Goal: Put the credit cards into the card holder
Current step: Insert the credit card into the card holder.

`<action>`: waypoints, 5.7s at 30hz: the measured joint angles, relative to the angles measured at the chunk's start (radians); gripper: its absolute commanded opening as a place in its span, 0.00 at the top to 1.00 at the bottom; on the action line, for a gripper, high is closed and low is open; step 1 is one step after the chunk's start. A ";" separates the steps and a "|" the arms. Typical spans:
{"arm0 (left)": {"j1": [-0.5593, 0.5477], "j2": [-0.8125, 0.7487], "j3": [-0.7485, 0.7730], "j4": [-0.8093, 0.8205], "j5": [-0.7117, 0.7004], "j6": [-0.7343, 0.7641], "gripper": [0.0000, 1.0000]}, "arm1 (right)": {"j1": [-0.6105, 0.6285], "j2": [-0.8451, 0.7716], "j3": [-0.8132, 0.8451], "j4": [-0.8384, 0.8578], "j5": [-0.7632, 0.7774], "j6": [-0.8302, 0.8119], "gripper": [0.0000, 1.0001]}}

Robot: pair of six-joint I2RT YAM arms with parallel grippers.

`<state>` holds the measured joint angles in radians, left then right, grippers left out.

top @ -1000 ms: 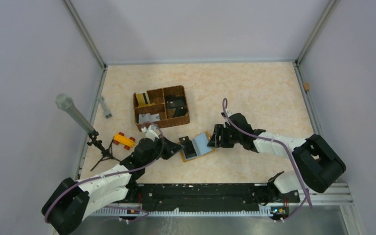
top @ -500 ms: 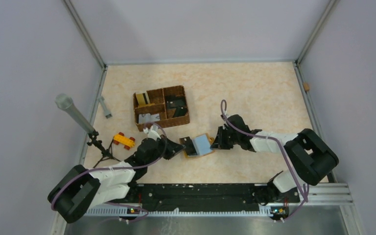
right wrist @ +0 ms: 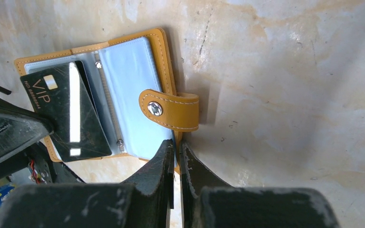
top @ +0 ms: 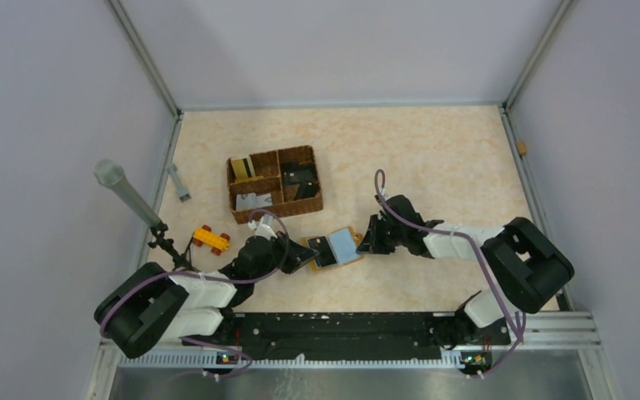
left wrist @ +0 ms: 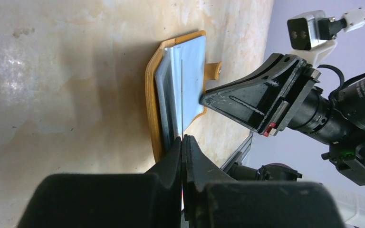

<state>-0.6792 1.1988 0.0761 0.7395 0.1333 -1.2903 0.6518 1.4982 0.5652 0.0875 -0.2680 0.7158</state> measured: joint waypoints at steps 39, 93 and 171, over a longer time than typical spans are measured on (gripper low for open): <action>-0.045 0.185 0.003 0.114 -0.045 -0.066 1.00 | 0.034 0.002 0.013 -0.013 0.058 0.029 1.00; -0.068 0.258 0.095 0.076 -0.119 0.055 1.00 | 0.042 -0.001 0.019 -0.025 0.073 0.040 1.00; -0.154 0.012 0.575 -0.782 -0.254 0.393 0.09 | 0.079 -0.265 0.016 -0.227 0.214 0.017 0.60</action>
<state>-0.8333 1.2106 0.6510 -0.0429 -0.1211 -0.8970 0.7307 1.2335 0.5812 -0.1394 -0.0544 0.7326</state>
